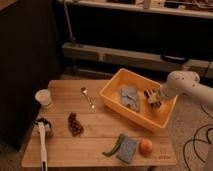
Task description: Wipe tray with eraser
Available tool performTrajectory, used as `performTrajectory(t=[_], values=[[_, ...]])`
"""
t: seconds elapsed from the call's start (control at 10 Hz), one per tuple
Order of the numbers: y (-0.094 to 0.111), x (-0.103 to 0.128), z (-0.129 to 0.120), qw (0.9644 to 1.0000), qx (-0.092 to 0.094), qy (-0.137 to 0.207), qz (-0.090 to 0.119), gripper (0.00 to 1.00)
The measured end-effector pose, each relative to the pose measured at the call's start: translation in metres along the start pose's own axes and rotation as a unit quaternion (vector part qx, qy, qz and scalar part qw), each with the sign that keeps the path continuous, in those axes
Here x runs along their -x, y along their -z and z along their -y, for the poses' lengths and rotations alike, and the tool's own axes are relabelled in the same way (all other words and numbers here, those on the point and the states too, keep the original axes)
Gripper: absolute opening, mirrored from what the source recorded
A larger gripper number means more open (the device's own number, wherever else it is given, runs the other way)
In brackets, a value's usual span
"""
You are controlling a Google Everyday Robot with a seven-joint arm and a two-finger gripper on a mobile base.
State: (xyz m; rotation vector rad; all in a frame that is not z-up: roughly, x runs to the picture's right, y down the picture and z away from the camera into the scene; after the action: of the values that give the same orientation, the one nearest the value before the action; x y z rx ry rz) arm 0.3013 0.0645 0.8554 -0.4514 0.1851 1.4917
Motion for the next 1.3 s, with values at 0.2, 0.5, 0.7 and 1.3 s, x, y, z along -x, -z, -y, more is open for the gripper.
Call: performTrajectory(t=[0.2, 0.5, 0.7, 1.3], values=[[-0.026, 0.026, -0.044, 0.9999, 0.006, 0.011, -0.005, 0.00], [-0.045, 0.047, -0.094, 0.9990, 0.025, 0.036, -0.004, 0.00], [-0.035, 0.048, -0.119, 0.9976, 0.036, 0.060, 0.003, 0.00], [-0.008, -0.001, -0.088, 0.9962, 0.014, 0.083, -0.019, 0.00]])
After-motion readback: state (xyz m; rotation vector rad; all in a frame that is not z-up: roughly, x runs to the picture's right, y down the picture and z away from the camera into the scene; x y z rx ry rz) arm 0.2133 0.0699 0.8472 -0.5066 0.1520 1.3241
